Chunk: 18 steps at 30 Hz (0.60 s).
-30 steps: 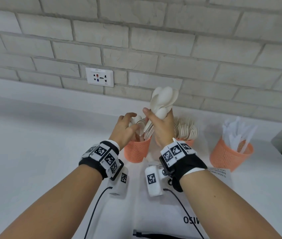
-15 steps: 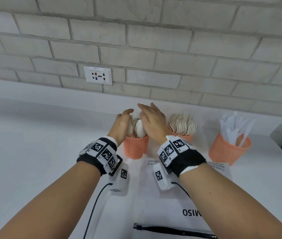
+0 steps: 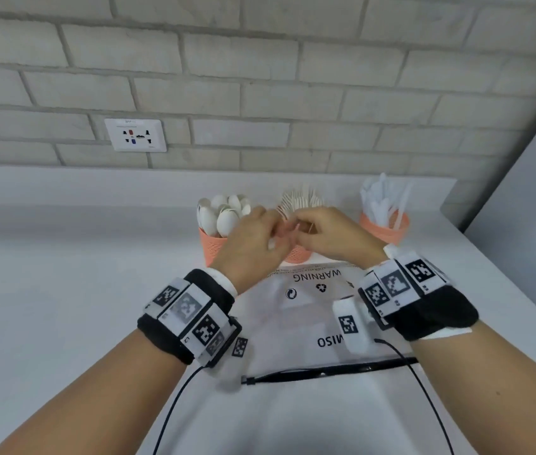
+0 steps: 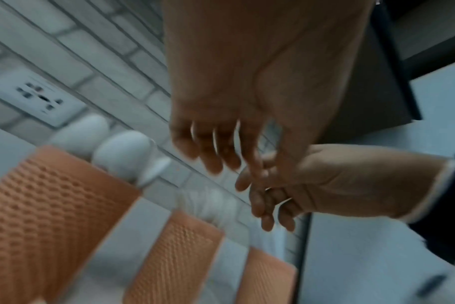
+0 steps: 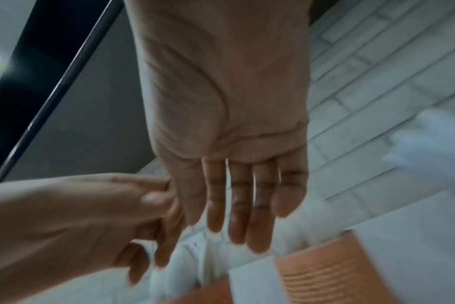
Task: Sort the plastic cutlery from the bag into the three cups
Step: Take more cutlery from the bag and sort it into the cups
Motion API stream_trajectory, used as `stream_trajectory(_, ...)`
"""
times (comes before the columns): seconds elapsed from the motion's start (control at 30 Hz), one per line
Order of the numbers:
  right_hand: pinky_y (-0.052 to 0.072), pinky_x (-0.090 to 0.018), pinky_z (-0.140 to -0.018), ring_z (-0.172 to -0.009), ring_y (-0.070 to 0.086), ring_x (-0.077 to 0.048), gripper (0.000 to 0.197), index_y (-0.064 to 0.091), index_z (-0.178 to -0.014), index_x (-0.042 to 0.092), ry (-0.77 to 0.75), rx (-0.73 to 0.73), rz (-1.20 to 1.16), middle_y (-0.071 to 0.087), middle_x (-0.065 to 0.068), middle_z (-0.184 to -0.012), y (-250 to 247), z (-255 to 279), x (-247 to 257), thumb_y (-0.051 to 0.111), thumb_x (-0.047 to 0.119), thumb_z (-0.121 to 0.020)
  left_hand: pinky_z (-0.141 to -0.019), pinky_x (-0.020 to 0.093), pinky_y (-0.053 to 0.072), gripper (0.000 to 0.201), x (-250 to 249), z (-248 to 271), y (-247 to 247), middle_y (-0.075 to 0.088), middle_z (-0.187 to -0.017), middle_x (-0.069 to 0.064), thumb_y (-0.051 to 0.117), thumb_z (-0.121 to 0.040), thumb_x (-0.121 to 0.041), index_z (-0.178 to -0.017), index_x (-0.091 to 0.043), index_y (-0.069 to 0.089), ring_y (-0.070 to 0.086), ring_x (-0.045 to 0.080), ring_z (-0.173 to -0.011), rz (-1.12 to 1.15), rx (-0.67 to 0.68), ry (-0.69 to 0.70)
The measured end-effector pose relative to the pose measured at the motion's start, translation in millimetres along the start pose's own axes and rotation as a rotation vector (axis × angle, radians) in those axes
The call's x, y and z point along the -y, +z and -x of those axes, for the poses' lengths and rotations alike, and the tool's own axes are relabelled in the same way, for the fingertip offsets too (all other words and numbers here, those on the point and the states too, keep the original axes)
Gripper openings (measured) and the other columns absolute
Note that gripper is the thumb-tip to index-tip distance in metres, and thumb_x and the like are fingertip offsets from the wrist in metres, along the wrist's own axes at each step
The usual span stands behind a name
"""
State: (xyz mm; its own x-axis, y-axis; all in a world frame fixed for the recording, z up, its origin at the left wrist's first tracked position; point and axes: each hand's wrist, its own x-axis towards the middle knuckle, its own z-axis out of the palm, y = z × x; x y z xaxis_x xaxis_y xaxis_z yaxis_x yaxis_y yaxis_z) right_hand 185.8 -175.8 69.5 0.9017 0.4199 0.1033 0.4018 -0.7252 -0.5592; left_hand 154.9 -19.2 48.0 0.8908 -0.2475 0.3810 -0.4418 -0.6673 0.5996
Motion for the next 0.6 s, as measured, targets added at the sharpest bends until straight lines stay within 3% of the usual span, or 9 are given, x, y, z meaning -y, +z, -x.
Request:
stream_trajectory(0.03,0.042,-0.023,-0.064,-0.064,0.050,-0.008,0.016,0.067,-0.098,0.011,0.024,0.085,0.042,0.056,0.004,-0.073,-2,14,-7,0.064,0.018,-0.084,-0.085,0.034,0.042,0.026,-7,9,10,0.044,-0.097,0.002,0.061,-0.084,-0.039,-0.092,-0.016,0.052,0.046,0.020,-0.088,-0.064,0.238,0.020)
stream_trajectory(0.1,0.045,-0.027,-0.076,-0.080,0.055,-0.014,0.030,0.062,-0.108,0.016,0.090,0.266,0.151,0.059,-0.001,-0.089,-1,41,-21,0.070,0.026,-0.081,-0.092,0.036,0.040,0.043,-14,30,34,0.040,-0.109,0.003,0.067,-0.076,-0.051,-0.100,-0.021,0.048,0.042,0.022,-0.100,-0.240,0.607,0.025)
stream_trajectory(0.17,0.042,-0.032,-0.095,-0.107,0.049,-0.017,0.055,0.052,-0.123,0.024,0.137,0.446,0.227,0.051,-0.003,-0.113,3,63,-36,0.075,0.036,-0.074,-0.089,0.036,0.040,0.063,-17,48,52,0.035,-0.114,0.002,0.073,-0.065,-0.056,-0.107,-0.019,0.046,0.037,0.021,-0.101,-0.403,0.788,0.022)
stream_trajectory(0.23,0.032,-0.037,-0.106,-0.123,0.034,-0.016,0.081,0.037,-0.135,0.032,0.154,0.575,0.282,0.038,0.000,-0.128,10,81,-46,0.079,0.042,-0.067,-0.083,0.034,0.040,0.065,-18,59,67,0.034,-0.116,0.003,0.076,-0.066,-0.046,-0.114,-0.016,0.043,0.039,0.022,-0.101,-0.536,0.846,0.052)
stream_trajectory(0.33,0.026,-0.046,-0.111,-0.134,0.022,-0.019,0.098,0.022,-0.142,0.036,0.153,0.611,0.406,0.028,0.001,-0.141,19,101,-60,0.080,0.042,-0.063,-0.074,0.031,0.040,0.031,-22,62,77,0.046,-0.116,0.008,0.058,-0.082,-0.015,-0.110,-0.011,0.045,0.050,0.026,-0.096,-0.478,0.709,0.043)
stream_trajectory(0.4,0.029,-0.044,-0.108,-0.132,0.028,-0.020,0.074,0.035,-0.138,0.030,0.141,0.515,0.412,0.034,-0.002,-0.139,17,110,-71,0.073,0.032,-0.074,-0.070,0.029,0.039,0.024,-26,58,74,0.055,-0.102,0.007,0.047,-0.081,-0.001,-0.103,-0.012,0.046,0.051,0.025,-0.087,-0.337,0.571,0.006)
stream_trajectory(0.5,0.041,-0.031,-0.086,-0.108,0.055,-0.026,0.022,0.063,-0.109,0.010,0.040,0.146,0.293,0.059,-0.009,-0.110,3,119,-83,0.055,0.015,-0.089,-0.064,0.025,0.032,0.026,-35,57,65,0.046,-0.082,0.001,0.042,-0.076,0.008,-0.087,-0.016,0.041,0.043,0.021,-0.072,-0.142,0.343,0.099)
stream_trajectory(0.53,0.039,-0.028,-0.077,-0.098,0.058,-0.028,0.018,0.066,-0.102,0.006,0.013,0.010,0.260,0.062,-0.011,-0.101,-2,121,-85,0.054,0.011,-0.090,-0.062,0.025,0.032,0.026,-37,57,63,0.045,-0.082,0.001,0.043,-0.075,0.010,-0.082,-0.014,0.044,0.041,0.020,-0.070,-0.128,0.284,0.182)
stream_trajectory(0.6,0.038,-0.025,-0.072,-0.087,0.059,-0.027,0.016,0.067,-0.098,0.002,-0.052,-0.214,0.190,0.063,-0.012,-0.092,-11,123,-87,0.054,0.006,-0.089,-0.061,0.027,0.041,0.026,-40,61,60,0.052,-0.088,0.006,0.049,-0.073,0.014,-0.075,-0.011,0.057,0.048,0.021,-0.071,-0.214,0.211,0.292)
